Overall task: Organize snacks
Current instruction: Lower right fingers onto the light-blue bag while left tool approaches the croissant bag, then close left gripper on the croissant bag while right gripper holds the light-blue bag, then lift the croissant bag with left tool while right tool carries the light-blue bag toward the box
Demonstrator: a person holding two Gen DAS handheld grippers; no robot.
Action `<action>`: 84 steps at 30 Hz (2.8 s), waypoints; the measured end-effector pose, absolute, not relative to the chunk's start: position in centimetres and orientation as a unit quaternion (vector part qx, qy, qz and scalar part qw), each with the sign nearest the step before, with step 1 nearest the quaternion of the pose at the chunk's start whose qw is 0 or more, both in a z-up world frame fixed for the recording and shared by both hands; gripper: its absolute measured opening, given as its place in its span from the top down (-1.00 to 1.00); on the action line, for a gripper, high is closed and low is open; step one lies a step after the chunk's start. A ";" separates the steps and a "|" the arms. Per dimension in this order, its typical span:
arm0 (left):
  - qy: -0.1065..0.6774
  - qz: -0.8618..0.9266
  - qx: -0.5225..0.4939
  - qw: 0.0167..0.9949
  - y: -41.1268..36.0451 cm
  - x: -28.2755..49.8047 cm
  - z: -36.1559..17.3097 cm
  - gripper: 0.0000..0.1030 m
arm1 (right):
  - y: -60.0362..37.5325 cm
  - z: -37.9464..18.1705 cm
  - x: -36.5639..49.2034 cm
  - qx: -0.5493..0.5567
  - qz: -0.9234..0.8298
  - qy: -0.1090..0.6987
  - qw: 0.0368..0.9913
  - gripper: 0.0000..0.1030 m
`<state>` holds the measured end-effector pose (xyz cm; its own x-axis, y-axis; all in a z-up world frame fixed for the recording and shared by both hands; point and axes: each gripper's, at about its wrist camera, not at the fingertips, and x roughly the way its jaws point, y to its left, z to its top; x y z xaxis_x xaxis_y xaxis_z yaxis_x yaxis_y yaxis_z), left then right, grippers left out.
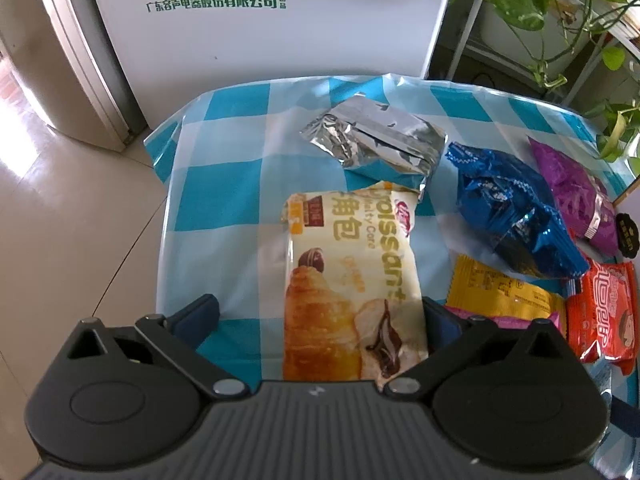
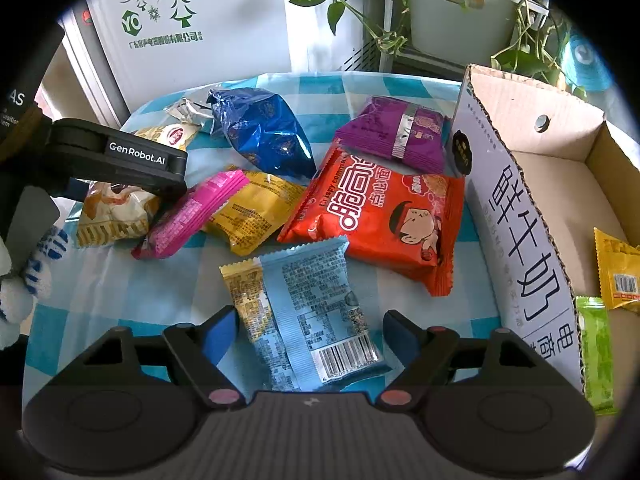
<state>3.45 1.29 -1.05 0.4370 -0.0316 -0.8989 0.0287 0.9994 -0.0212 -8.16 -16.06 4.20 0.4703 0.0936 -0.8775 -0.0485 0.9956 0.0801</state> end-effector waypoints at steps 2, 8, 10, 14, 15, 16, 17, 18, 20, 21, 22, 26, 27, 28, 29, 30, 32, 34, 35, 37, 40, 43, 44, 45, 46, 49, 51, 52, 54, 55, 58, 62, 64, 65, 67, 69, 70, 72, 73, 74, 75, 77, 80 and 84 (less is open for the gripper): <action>0.530 -0.017 -0.001 0.848 1.2 3.4 -1.0 -1.00 | -16.1 4.2 -8.2 0.022 0.040 0.513 0.857 -0.58; 0.530 -0.024 0.003 0.847 1.3 3.2 -0.9 -0.98 | -16.2 4.4 -8.3 0.010 0.031 0.509 0.860 -0.33; 0.529 -0.028 0.002 0.848 1.3 3.1 -0.8 -0.94 | -16.3 4.5 -8.2 0.010 0.028 0.507 0.861 -0.25; 0.521 -0.035 0.001 0.853 1.5 2.8 -0.4 -0.73 | -16.4 4.7 -8.3 0.010 0.028 0.507 0.861 -0.12; 0.519 -0.036 -0.001 0.854 1.5 2.7 -0.3 -0.64 | -16.4 4.7 -8.3 0.011 0.028 0.507 0.861 -0.10; 0.516 -0.039 -0.003 0.856 1.6 2.6 -0.2 -0.53 | -16.5 4.7 -8.3 0.014 0.028 0.507 0.861 -0.10; 0.512 -0.043 -0.006 0.858 1.7 2.5 0.0 -0.45 | -16.5 4.8 -8.3 0.017 0.030 0.508 0.861 -0.10; 0.510 -0.049 -0.012 0.859 1.8 2.4 0.1 -0.31 | -16.5 4.8 -8.4 0.019 0.031 0.508 0.861 -0.10; 0.506 -0.055 -0.019 0.860 2.0 2.2 0.4 -0.24 | -16.5 4.9 -8.3 0.024 0.033 0.507 0.861 -0.10; 0.506 -0.060 -0.029 0.860 2.2 2.1 0.4 -0.20 | -16.5 5.0 -8.3 0.025 0.034 0.506 0.861 -0.10; 0.505 -0.062 -0.034 0.860 2.3 2.0 0.5 -0.15 | -16.5 5.1 -8.3 0.026 0.035 0.505 0.862 -0.10; 0.504 -0.066 -0.048 0.860 2.8 1.6 0.7 -0.12 | -16.6 5.7 -8.4 0.037 0.038 0.500 0.864 -0.10; 0.505 -0.066 -0.051 0.859 2.9 1.4 0.7 -0.12 | -16.6 5.9 -8.4 0.039 0.040 0.498 0.865 -0.10; 0.504 -0.067 -0.052 0.859 3.0 1.3 0.8 -0.12 | -16.5 6.0 -8.4 0.040 0.041 0.496 0.867 -0.10; 0.504 -0.067 -0.053 0.860 3.1 1.2 0.8 -0.12 | -16.5 6.2 -8.4 0.040 0.043 0.494 0.868 -0.10; 0.502 -0.066 -0.054 0.860 3.2 1.0 0.9 -0.12 | -16.4 6.3 -8.4 0.039 0.045 0.492 0.868 -0.10; 0.498 -0.066 -0.052 0.863 3.2 0.8 1.1 -0.10 | -16.3 6.5 -8.5 0.040 0.047 0.491 0.869 -0.10; 0.492 -0.066 -0.048 0.867 3.2 0.5 1.4 -0.10 | -16.3 6.6 -8.5 0.041 0.049 0.489 0.870 -0.09; 0.488 -0.066 -0.045 0.869 3.2 0.3 1.5 -0.10 | -16.3 6.7 -8.5 0.043 0.049 0.488 0.870 -0.09; 0.480 -0.066 -0.042 0.874 3.2 -0.1 1.9 -0.10 | -16.4 6.8 -8.6 0.045 0.050 0.486 0.871 -0.09; 0.472 -0.068 -0.046 0.878 3.4 -0.7 2.4 -0.10 | -16.6 7.1 -8.7 0.051 0.049 0.482 0.873 -0.09; 0.463 -0.070 -0.049 0.882 3.5 -1.5 2.9 -0.10 | -16.7 7.6 -8.8 0.055 0.048 0.475 0.877 -0.09; 0.460 -0.069 -0.047 0.884 3.5 -1.7 3.0 -0.10 | -16.6 7.9 -8.9 0.056 0.048 0.471 0.879 -0.09; 0.455 -0.069 -0.045 0.886 3.4 -2.1 3.1 -0.10 | -16.6 8.1 -8.9 0.057 0.049 0.469 0.880 -0.10; 0.452 -0.068 -0.044 0.888 3.4 -2.4 3.2 -0.10 | -16.6 8.3 -8.9 0.059 0.049 0.466 0.881 -0.09; 0.444 -0.068 -0.044 0.892 3.2 -3.3 3.4 -0.10 | -16.6 8.7 -8.8 0.060 0.048 0.460 0.885 -0.09; 0.437 -0.067 -0.050 0.896 3.1 -4.0 3.6 -0.10 | -16.5 9.0 -8.8 0.059 0.048 0.456 0.887 -0.09; 0.434 -0.067 -0.054 0.897 3.0 -4.3 3.7 -0.10 | -16.4 9.2 -8.8 0.057 0.049 0.454 0.888 -0.09; 0.431 -0.070 -0.061 0.898 2.8 -4.8 3.8 -0.10 | -16.4 9.3 -8.9 0.053 0.051 0.453 0.888 -0.09; 0.430 -0.072 -0.064 0.898 2.7 -5.1 3.8 -0.10 | -16.4 9.3 -8.8 0.053 0.051 0.454 0.888 -0.09; 0.427 -0.081 -0.068 0.898 2.2 -5.7 3.9 -0.10 | -16.7 9.4 -8.8 0.054 0.051 0.459 0.885 -0.09; 0.425 -0.094 -0.076 0.897 1.5 -6.2 4.2 -0.10 | -16.8 9.8 -8.8 0.034 0.049 0.462 0.885 -0.09; 0.423 -0.099 -0.081 0.897 1.2 -6.4 4.3 -0.10 | -17.0 10.0 -8.6 0.023 0.051 0.464 0.884 -0.09; 0.422 -0.099 -0.082 0.897 1.0 -6.4 4.3 -0.10 | -17.0 10.1 -8.6 0.017 0.052 0.465 0.884 -0.09; 0.421 -0.098 -0.087 0.897 0.8 -6.4 4.4 -0.10 | -17.1 10.2 -8.5 0.007 0.054 0.468 0.882 -0.09; 0.420 -0.098 -0.090 0.898 0.6 -6.4 4.4 -0.10 | -17.5 10.5 -8.4 0.003 0.054 0.470 0.881 -0.09; 0.418 -0.098 -0.088 0.899 0.5 -6.4 4.5 -0.10 | -17.7 10.7 -8.4 0.002 0.054 0.468 0.882 -0.09; 0.409 -0.097 -0.077 0.904 0.0 -6.6 4.8 -0.10 | -17.9 11.1 -8.2 -0.003 0.054 0.460 0.886 -0.09; 0.404 -0.098 -0.072 0.906 -0.2 -6.7 5.0 -0.10 | -18.1 11.3 -8.2 -0.003 0.052 0.456 0.888 -0.09; 0.401 -0.099 -0.070 0.908 -0.4 -6.7 5.1 -0.10 | -18.3 11.4 -8.1 0.001 0.050 0.453 0.890 -0.09; 0.398 -0.101 -0.070 0.909 -0.6 -6.8 5.2 -0.10 | -18.5 11.6 -8.2 0.008 0.048 0.449 0.892 -0.09; 0.394 -0.103 -0.068 0.911 -1.0 -6.8 5.4 -0.10 | -19.1 12.0 -8.2 0.024 0.042 0.439 0.897 -0.09; 0.385 -0.104 -0.059 0.915 -1.7 -6.9 5.6 -0.10 | -19.7 12.5 -8.2 0.027 0.033 0.425 0.904 -0.09; 0.378 -0.109 -0.054 0.918 -2.3 -6.9 5.9 -0.10 | -20.4 12.9 -7.9 0.039 0.028 0.413 0.909 -0.09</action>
<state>-6.94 -2.30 5.95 0.6908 -0.2417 -0.6815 0.1595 0.9702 -0.1825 -7.92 -20.36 12.92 0.6567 0.0823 -0.7497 -0.0180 0.9955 0.0935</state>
